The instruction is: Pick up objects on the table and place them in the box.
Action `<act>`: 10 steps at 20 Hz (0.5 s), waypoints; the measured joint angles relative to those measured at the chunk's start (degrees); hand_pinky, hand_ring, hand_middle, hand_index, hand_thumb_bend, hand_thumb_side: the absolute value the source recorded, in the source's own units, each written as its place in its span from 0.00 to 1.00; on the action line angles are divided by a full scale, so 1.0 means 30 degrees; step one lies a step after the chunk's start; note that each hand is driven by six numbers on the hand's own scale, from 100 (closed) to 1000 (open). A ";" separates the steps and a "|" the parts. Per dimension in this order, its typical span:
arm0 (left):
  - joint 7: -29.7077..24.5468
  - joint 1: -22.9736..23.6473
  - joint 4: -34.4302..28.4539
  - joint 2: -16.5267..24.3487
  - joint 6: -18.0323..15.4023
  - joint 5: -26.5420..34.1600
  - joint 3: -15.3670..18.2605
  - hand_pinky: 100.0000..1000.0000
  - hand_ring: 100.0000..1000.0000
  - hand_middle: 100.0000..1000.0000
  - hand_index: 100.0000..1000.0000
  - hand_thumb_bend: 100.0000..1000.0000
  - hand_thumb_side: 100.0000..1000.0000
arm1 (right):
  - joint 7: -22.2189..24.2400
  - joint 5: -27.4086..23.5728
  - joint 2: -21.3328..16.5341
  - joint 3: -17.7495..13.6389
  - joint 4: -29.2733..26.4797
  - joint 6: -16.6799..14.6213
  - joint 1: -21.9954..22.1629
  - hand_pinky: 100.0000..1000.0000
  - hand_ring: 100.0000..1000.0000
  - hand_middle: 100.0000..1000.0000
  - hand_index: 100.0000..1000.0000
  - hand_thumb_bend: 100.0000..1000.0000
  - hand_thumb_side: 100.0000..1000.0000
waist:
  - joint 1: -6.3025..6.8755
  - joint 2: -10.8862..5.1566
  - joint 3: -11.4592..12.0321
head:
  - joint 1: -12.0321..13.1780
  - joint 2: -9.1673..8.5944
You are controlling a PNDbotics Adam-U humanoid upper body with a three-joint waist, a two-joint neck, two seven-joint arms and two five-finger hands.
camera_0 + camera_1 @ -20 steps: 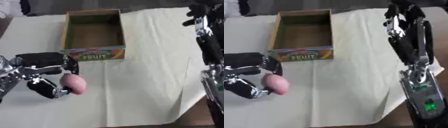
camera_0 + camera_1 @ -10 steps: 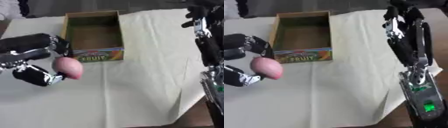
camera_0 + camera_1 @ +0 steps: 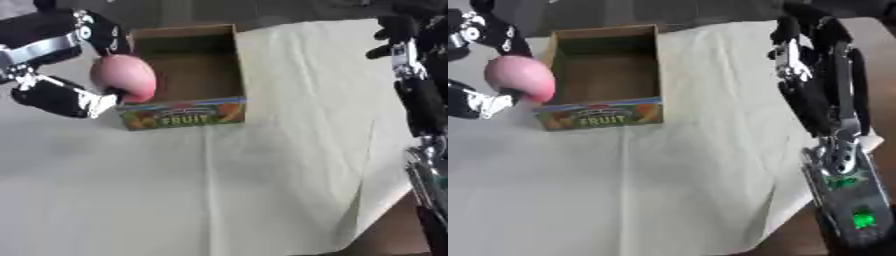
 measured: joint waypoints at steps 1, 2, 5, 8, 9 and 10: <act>0.0078 -0.0257 0.0466 -0.0133 -0.0076 -0.0005 0.0045 0.68 0.71 0.61 0.44 0.00 0.05 | 0.0021 -0.0001 -0.0007 0.0001 0.0000 -0.0007 -0.0001 0.49 0.77 0.47 0.75 0.05 0.58 | 0.0019 0.0008 -0.0027 | 0.0036 -0.0009; 0.0174 -0.0504 0.0932 -0.0254 -0.0142 -0.0026 0.0087 0.67 0.71 0.61 0.44 0.00 0.05 | 0.0043 -0.0003 -0.0011 0.0011 0.0000 -0.0004 -0.0006 0.49 0.77 0.47 0.75 0.05 0.58 | 0.0045 0.0038 -0.0039 | 0.0080 -0.0020; 0.0548 -0.1238 0.2373 -0.0680 -0.0382 -0.0174 0.0225 0.67 0.70 0.61 0.43 0.00 0.05 | 0.0085 -0.0006 -0.0039 0.0102 0.0000 0.0013 -0.0023 0.49 0.77 0.47 0.75 0.05 0.58 | 0.0167 0.0119 -0.0154 | 0.0202 -0.0169; 0.1012 -0.1949 0.3825 -0.1163 -0.0722 -0.0371 0.0418 0.67 0.70 0.62 0.43 0.00 0.05 | 0.0113 -0.0014 -0.0083 0.0113 0.0000 0.0025 -0.0099 0.49 0.77 0.47 0.75 0.05 0.58 | 0.0226 0.0170 -0.0273 | 0.0292 -0.0347; 0.1181 -0.2164 0.4296 -0.1327 -0.0860 -0.0517 0.0461 0.66 0.70 0.62 0.43 0.00 0.06 | 0.0125 -0.0017 -0.0124 0.0117 0.0000 0.0021 -0.0111 0.49 0.77 0.47 0.75 0.05 0.58 | 0.0235 0.0217 -0.0288 | 0.0328 -0.0399; 0.1339 -0.2337 0.4768 -0.1496 -0.0987 -0.0689 0.0522 0.66 0.70 0.62 0.42 0.00 0.06 | 0.0146 -0.0021 -0.0151 0.0129 0.0000 0.0005 -0.0155 0.49 0.77 0.47 0.75 0.05 0.58 | 0.0240 0.0250 -0.0347 | 0.0367 -0.0489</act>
